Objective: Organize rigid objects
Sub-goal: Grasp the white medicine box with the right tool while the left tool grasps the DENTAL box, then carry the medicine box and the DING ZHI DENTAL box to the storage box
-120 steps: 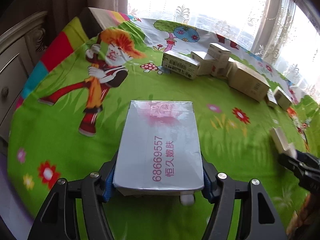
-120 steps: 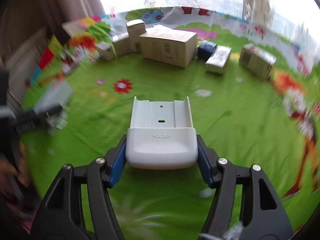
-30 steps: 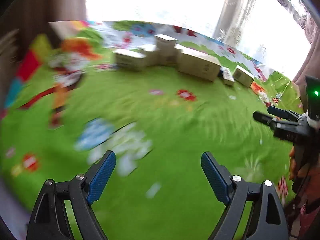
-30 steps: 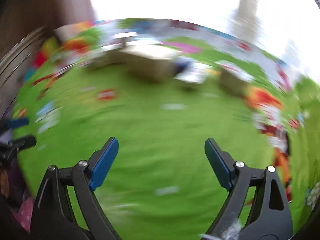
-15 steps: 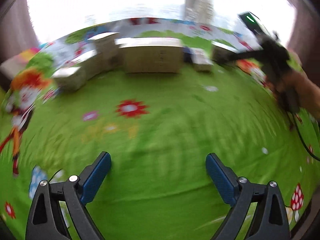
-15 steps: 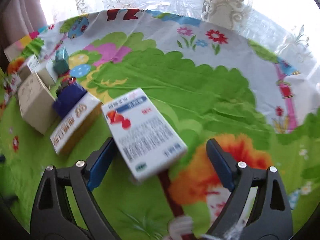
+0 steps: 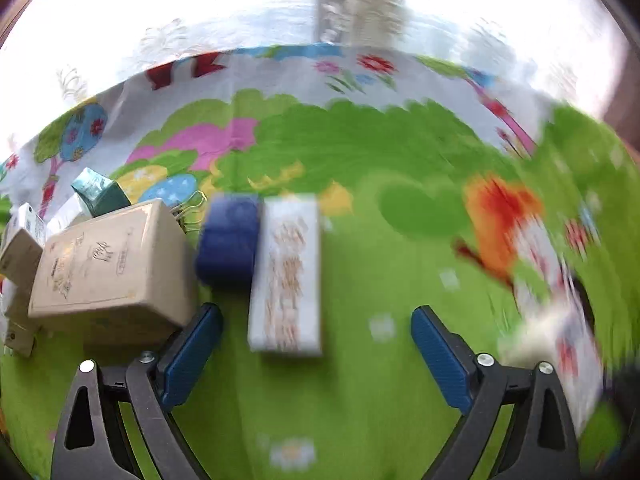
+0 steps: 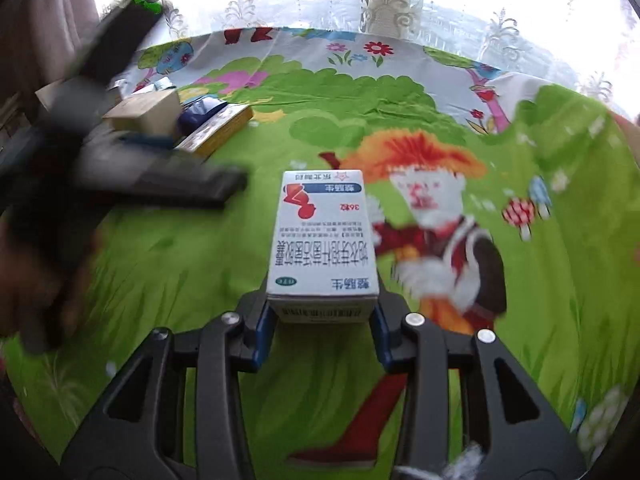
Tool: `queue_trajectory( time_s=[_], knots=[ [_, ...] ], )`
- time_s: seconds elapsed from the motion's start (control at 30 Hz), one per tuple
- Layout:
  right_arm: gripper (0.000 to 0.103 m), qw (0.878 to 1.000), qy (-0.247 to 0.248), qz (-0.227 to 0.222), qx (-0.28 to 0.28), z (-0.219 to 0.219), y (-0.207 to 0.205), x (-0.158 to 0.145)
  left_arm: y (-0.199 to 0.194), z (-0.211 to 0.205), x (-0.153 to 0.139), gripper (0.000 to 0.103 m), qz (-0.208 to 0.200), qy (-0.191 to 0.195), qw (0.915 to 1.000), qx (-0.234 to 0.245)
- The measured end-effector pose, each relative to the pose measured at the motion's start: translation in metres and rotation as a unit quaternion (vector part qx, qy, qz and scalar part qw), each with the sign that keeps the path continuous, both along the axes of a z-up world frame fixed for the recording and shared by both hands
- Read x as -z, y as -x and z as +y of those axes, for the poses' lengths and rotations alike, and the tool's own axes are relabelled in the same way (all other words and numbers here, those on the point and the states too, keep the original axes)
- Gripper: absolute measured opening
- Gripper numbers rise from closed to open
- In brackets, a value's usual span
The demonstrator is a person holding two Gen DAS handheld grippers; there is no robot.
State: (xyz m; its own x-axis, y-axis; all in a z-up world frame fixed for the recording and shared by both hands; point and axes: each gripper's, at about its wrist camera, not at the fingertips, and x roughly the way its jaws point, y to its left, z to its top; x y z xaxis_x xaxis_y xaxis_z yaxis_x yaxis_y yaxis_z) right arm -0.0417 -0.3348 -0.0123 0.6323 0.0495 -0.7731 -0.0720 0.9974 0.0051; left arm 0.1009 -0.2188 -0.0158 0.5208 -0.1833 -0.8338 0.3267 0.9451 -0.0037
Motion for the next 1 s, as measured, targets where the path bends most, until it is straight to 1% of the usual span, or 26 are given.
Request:
queue_trajectory(
  time_s=[0.03, 0.07, 0.1, 0.13, 0.17, 0.23, 0.27, 0.3, 0.33, 0.37, 0.43, 0.5, 0.57, 0.6, 0.63, 0.67, 0.7, 0.73, 0.77, 0.8, 0.83, 0.87, 0.9, 0.93, 0.97, 1.0],
  knots=[
    [0.046, 1.0, 0.001, 0.0, 0.001, 0.002, 0.002, -0.001, 0.001, 0.001, -0.001, 0.077, -0.007, 0.0, 1.0, -0.002],
    [0.046, 1.0, 0.006, -0.001, 0.0, 0.004, 0.004, -0.001, 0.006, 0.003, -0.005, 0.04, -0.014, 0.006, 0.9999, 0.003],
    [0.046, 1.0, 0.009, 0.0, 0.0, 0.006, 0.002, -0.001, 0.014, 0.006, -0.007, 0.032, -0.011, 0.017, 0.9997, 0.011],
    [0.046, 1.0, 0.005, 0.0, 0.001, 0.005, 0.0, -0.001, 0.026, 0.015, -0.01, 0.032, -0.003, 0.047, 0.9986, 0.023],
    [0.047, 1.0, -0.002, 0.0, 0.001, 0.003, 0.0, -0.002, 0.041, 0.024, -0.013, 0.032, -0.008, 0.062, 0.9976, 0.028],
    [0.048, 1.0, -0.019, 0.0, 0.001, -0.001, 0.0, -0.002, 0.084, 0.052, -0.017, 0.032, -0.039, 0.053, 0.9974, 0.03],
    [0.048, 1.0, -0.024, 0.0, 0.0, -0.002, 0.0, -0.002, 0.098, 0.065, -0.018, 0.032, -0.042, 0.054, 0.9973, 0.029],
    [0.052, 1.0, -0.027, 0.0, -0.001, -0.002, 0.0, -0.002, 0.12, 0.089, -0.02, 0.032, -0.044, 0.055, 0.9972, 0.024],
    [0.054, 0.999, -0.032, 0.0, -0.005, -0.002, 0.001, -0.002, 0.133, 0.104, -0.021, 0.032, -0.048, 0.047, 0.9975, 0.019],
    [0.06, 0.999, -0.037, 0.001, -0.011, -0.002, 0.001, -0.002, 0.144, 0.118, -0.022, 0.032, -0.053, 0.039, 0.9978, 0.014],
    [0.063, 0.999, -0.037, 0.002, -0.019, 0.001, 0.0, -0.002, 0.168, 0.15, -0.022, 0.033, -0.065, 0.012, 0.9978, -0.002],
    [0.068, 1.0, -0.022, 0.004, -0.021, 0.006, 0.0, -0.001, 0.174, 0.169, -0.015, 0.034, -0.061, -0.012, 0.9979, -0.016],
    [0.074, 0.999, -0.016, 0.006, -0.027, 0.01, -0.003, 0.0, 0.173, 0.193, -0.015, 0.035, -0.048, 0.024, 0.998, -0.032],
    [0.074, 1.0, -0.013, 0.007, -0.024, 0.01, -0.007, 0.0, 0.171, 0.202, -0.016, 0.037, -0.045, 0.033, 0.9976, -0.041],
    [0.074, 1.0, -0.007, 0.009, -0.018, 0.01, -0.009, 0.0, 0.168, 0.207, -0.016, 0.041, -0.043, 0.029, 0.9975, -0.048],
    [0.074, 1.0, -0.001, 0.011, -0.011, 0.009, -0.013, 0.0, 0.165, 0.21, -0.016, 0.056, -0.043, 0.023, 0.9975, -0.051],
    [0.074, 1.0, -0.006, 0.013, -0.002, 0.006, -0.016, 0.0, 0.163, 0.214, -0.015, 0.07, -0.043, 0.016, 0.9972, -0.059],
    [0.074, 1.0, -0.015, 0.013, 0.01, 0.002, -0.019, 0.0, 0.159, 0.217, -0.014, 0.072, -0.038, 0.027, 0.9968, -0.065],
    [0.074, 0.999, -0.023, 0.011, 0.019, -0.001, -0.021, -0.001, 0.156, 0.218, -0.015, 0.072, -0.038, 0.047, 0.9961, -0.064],
    [0.066, 0.999, -0.018, 0.009, 0.027, -0.001, -0.022, 0.0, 0.156, 0.22, -0.015, 0.072, -0.036, 0.057, 0.9955, -0.066],
    [0.061, 0.999, 0.002, 0.007, 0.036, 0.003, -0.023, 0.0, 0.155, 0.221, -0.016, 0.072, -0.037, 0.06, 0.9952, -0.068],
    [0.045, 0.999, -0.003, 0.004, 0.039, 0.005, -0.021, -0.002, 0.155, 0.222, -0.016, 0.072, -0.036, 0.061, 0.9951, -0.068],
    [0.045, 0.999, -0.006, 0.002, 0.046, 0.007, -0.019, -0.003, 0.156, 0.223, -0.016, 0.072, -0.037, 0.06, 0.9951, -0.069],
    [0.045, 0.999, 0.002, 0.003, 0.055, 0.014, -0.016, -0.003, 0.155, 0.221, -0.016, 0.072, -0.037, 0.055, 0.9953, -0.071],
    [0.045, 0.998, 0.003, 0.006, 0.055, 0.022, -0.01, -0.004, 0.155, 0.218, -0.014, 0.068, -0.039, 0.047, 0.9955, -0.072],
    [0.045, 0.999, -0.012, 0.01, 0.047, 0.034, -0.003, -0.005, 0.156, 0.216, -0.013, 0.062, -0.042, 0.036, 0.9955, -0.077]
  ],
)
